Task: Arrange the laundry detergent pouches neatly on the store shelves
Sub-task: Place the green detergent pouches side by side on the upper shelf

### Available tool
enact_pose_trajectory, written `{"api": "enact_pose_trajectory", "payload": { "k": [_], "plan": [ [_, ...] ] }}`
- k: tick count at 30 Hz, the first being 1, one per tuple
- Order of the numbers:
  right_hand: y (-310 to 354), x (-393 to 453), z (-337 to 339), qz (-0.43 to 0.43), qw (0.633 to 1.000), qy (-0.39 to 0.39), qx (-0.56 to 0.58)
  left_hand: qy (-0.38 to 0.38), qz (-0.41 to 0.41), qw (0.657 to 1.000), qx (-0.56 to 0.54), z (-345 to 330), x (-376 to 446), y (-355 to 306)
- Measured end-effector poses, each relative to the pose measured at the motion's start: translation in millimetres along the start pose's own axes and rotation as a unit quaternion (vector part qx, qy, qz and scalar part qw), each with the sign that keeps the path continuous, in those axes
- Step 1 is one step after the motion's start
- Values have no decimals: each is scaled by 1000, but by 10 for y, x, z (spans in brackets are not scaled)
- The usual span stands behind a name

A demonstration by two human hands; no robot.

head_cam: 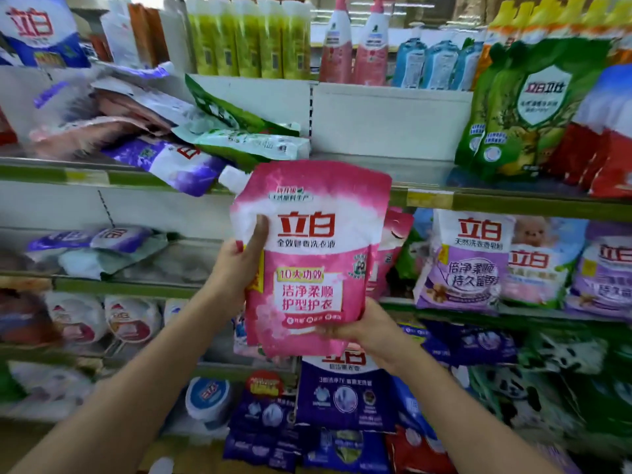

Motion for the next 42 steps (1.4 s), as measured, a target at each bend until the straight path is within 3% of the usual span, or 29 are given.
{"api": "enact_pose_trajectory", "payload": {
  "k": [11,21,27,31,35,42],
  "plan": [
    [-880,364,-348,-68,995,60,-39,-117,93,989,15,556,-254,1016],
    [-778,1665,-568,-87,995,51,-2,-109,128,985,33,1115,928,1487],
    [-536,2507,-576,-64,997,44,-5,-73,108,988,77,1338,1790,1660],
    [-403,2911,-521,-32,999,12,14,-115,84,982,123,1423,2208,1638],
    [-326,3246,-451,-1,1000,-30,-8,-110,54,980,159,1372,2501,1595],
    [-536,3534,-354,35,994,-103,-16,-15,-9,989,146,1294,2609,1911]
  ]
}}
Point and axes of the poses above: each hand's wrist, its own x-axis towards the middle knuckle, its own z-axis out of the back of the hand, y = z × x, the point moved 6 cm from there along x, towards the middle knuckle, and after that the axes turned 10 degrees about -z, right-handed, at the moved point
